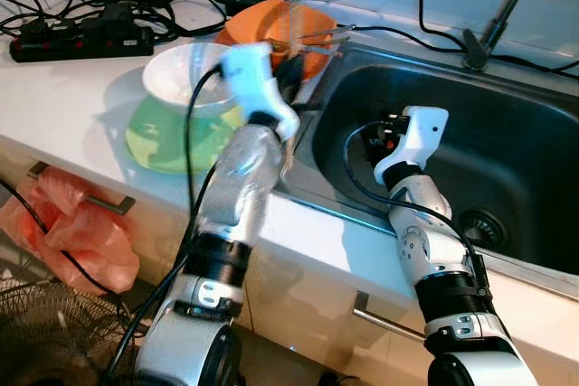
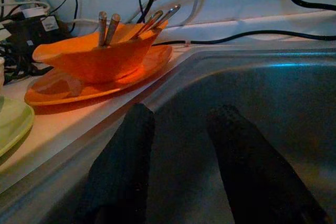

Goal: Kitchen organization

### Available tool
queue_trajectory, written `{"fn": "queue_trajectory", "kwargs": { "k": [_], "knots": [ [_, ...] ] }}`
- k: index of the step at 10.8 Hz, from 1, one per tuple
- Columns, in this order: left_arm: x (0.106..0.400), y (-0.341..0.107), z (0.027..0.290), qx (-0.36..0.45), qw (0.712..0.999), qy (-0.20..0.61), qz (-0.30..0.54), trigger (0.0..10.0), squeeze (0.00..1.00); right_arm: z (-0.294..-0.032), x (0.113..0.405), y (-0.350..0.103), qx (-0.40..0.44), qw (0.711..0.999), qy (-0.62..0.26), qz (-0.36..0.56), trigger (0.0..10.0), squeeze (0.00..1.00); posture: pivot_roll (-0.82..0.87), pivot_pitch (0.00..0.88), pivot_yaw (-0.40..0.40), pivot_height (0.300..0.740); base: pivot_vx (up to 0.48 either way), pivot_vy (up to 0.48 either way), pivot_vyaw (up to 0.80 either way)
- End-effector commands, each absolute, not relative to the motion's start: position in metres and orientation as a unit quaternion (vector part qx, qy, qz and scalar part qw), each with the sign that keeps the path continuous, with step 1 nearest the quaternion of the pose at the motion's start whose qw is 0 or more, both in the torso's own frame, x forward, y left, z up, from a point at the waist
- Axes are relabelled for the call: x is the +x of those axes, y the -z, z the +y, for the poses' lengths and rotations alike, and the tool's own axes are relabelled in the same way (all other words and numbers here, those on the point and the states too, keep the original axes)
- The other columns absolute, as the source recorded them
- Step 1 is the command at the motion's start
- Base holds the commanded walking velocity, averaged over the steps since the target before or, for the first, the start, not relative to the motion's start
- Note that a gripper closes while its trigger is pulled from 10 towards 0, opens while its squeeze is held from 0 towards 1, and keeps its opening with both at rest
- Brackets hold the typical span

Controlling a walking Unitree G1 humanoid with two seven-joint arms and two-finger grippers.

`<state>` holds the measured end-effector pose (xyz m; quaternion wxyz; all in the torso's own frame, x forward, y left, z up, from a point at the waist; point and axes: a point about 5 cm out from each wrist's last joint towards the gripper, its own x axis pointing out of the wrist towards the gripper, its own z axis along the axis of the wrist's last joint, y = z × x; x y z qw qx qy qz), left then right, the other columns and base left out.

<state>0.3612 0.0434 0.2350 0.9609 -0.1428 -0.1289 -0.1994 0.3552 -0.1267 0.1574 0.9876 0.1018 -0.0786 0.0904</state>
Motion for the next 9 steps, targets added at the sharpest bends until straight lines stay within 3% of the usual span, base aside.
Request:
{"fn": "queue_trajectory", "kwargs": {
  "k": [1, 9],
  "knots": [
    [0.361, -0.239, 0.032, -0.122, 0.961, 0.216, -0.124, 10.0, 0.00, -0.130, 0.353, -0.147, 0.106, 0.989, -0.081, -0.057, 10.0, 0.00, 0.04, 0.105, 0.007, 0.740, 0.000, 0.000, 0.00],
    [0.365, -0.215, 0.056, -0.045, 0.963, 0.259, -0.057, 10.0, 0.00, -0.131, 0.354, -0.146, 0.105, 0.990, -0.076, -0.055, 10.0, 0.00, 0.05, 0.096, 0.010, 0.740, 0.000, 0.000, 0.00]
  ]
}}
